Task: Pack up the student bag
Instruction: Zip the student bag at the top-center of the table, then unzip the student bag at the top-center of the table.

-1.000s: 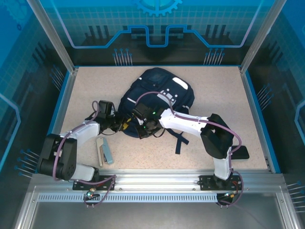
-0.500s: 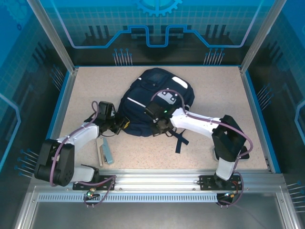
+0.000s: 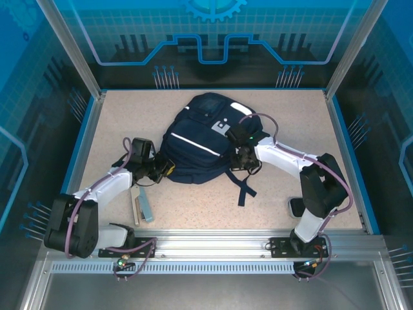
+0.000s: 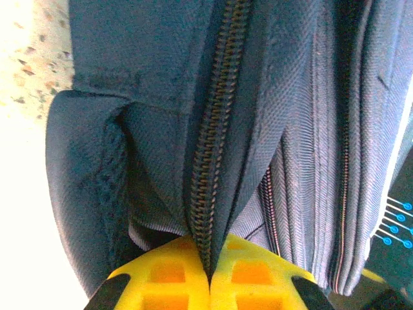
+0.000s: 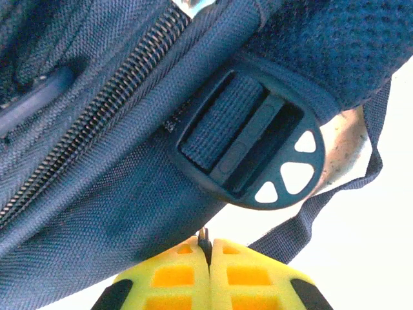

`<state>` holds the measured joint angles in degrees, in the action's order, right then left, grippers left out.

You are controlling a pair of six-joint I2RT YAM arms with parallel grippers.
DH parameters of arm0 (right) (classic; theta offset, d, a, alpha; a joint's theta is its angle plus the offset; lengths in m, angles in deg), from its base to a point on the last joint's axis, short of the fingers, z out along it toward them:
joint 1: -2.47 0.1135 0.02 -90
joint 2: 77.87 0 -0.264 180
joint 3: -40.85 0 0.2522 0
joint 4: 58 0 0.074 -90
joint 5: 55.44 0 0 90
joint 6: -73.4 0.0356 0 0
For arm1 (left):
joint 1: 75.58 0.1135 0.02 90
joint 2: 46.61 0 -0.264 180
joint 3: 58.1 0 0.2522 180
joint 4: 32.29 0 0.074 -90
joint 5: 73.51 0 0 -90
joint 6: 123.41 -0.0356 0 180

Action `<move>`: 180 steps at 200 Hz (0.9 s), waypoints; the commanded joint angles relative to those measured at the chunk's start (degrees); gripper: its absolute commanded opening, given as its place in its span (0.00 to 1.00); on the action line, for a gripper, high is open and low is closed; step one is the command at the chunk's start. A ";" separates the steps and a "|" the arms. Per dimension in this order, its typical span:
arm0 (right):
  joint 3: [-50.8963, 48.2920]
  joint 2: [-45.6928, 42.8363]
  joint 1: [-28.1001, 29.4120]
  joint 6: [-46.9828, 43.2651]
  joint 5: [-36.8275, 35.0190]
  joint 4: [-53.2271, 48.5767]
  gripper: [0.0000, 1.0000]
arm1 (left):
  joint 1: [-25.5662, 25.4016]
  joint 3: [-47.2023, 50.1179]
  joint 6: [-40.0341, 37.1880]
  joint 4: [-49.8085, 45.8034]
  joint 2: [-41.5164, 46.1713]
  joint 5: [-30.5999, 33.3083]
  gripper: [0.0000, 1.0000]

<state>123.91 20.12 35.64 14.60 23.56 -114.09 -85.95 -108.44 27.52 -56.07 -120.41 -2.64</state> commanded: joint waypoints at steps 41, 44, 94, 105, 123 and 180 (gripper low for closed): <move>-0.58 -2.01 -8.73 -12.19 -4.18 2.19 0.02 | -2.61 -9.55 -17.32 -21.60 5.47 -2.07 0.58; -0.49 -2.09 -9.18 -12.60 -3.73 2.47 0.03 | -2.63 -10.12 -18.23 -22.25 5.44 -1.86 0.59; -0.10 -5.23 -15.68 -10.87 9.77 5.75 0.50 | -9.64 -23.78 -34.72 -24.90 -2.95 3.82 0.69; -0.90 -6.60 -17.26 -9.21 11.74 6.55 0.58 | -12.51 -27.66 -38.13 -25.55 -6.29 5.99 0.70; -2.59 -9.03 -20.35 -6.45 15.57 8.30 0.67 | -17.07 -34.06 -43.40 -27.45 -12.31 9.24 0.72; -2.05 -8.03 -28.34 -0.93 26.82 8.55 0.68 | -29.75 -54.76 -47.36 -35.04 -31.81 22.38 0.68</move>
<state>121.66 10.64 9.48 10.58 42.60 -105.98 -112.01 -156.44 -16.39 -85.18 -146.82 12.02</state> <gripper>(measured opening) 0.695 0.694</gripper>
